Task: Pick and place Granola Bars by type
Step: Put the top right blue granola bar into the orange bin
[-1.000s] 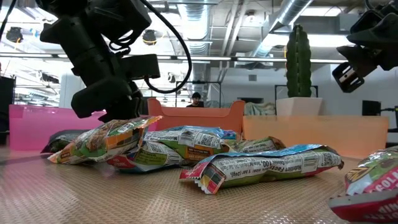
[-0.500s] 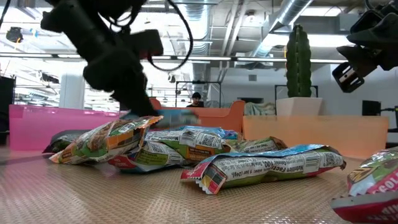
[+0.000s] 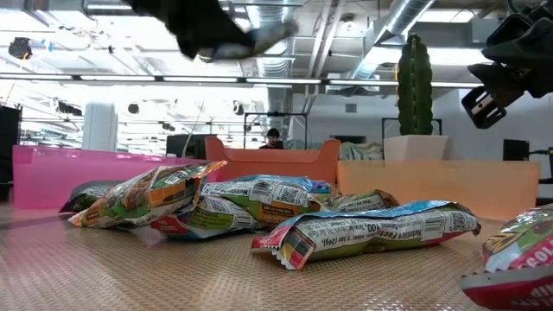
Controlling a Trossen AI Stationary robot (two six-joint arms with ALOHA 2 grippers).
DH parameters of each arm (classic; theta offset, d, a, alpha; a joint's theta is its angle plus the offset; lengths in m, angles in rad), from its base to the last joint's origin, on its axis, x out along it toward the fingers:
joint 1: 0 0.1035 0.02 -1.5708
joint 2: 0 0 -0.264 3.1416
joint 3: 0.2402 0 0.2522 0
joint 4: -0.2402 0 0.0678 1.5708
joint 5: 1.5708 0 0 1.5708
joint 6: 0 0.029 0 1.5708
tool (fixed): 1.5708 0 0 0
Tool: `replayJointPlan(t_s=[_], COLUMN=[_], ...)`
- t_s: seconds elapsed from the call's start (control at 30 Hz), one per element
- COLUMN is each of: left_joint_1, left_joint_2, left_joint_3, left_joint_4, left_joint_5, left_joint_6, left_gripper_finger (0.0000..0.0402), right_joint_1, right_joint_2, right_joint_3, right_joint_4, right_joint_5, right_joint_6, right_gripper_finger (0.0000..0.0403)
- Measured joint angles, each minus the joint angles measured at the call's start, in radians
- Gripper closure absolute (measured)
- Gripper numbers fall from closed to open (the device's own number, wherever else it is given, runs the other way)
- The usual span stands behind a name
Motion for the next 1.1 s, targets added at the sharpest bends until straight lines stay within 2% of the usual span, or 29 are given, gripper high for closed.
replayJointPlan(t_s=[0.27,0.5,0.73,0.9,1.1], left_joint_1=[0.012,0.086,0.225,0.365,0.547], left_joint_2=[-0.056,-0.055,-0.055,-0.055,-0.028], left_joint_3=[0.001,0.001,0.001,0.001,0.001], left_joint_4=[0.027,0.028,0.031,0.034,0.050], left_joint_5=[-0.077,-0.062,0.074,0.063,0.060], left_joint_6=[0.111,0.146,0.143,0.108,-0.063], left_gripper_finger=[0.0368,0.0368,0.0368,0.0368,0.0368], right_joint_1=[0.000,0.000,0.000,0.000,0.000], right_joint_2=[0.000,0.000,0.000,0.000,0.000], right_joint_3=[0.000,0.000,0.000,0.000,0.000], right_joint_4=[0.000,0.000,0.000,0.000,0.000], right_joint_5=[0.000,0.000,0.000,0.000,0.000], right_joint_6=[0.000,0.000,0.000,0.000,0.000], right_gripper_finger=[0.0321,0.0321,0.0321,0.0321,0.0321])
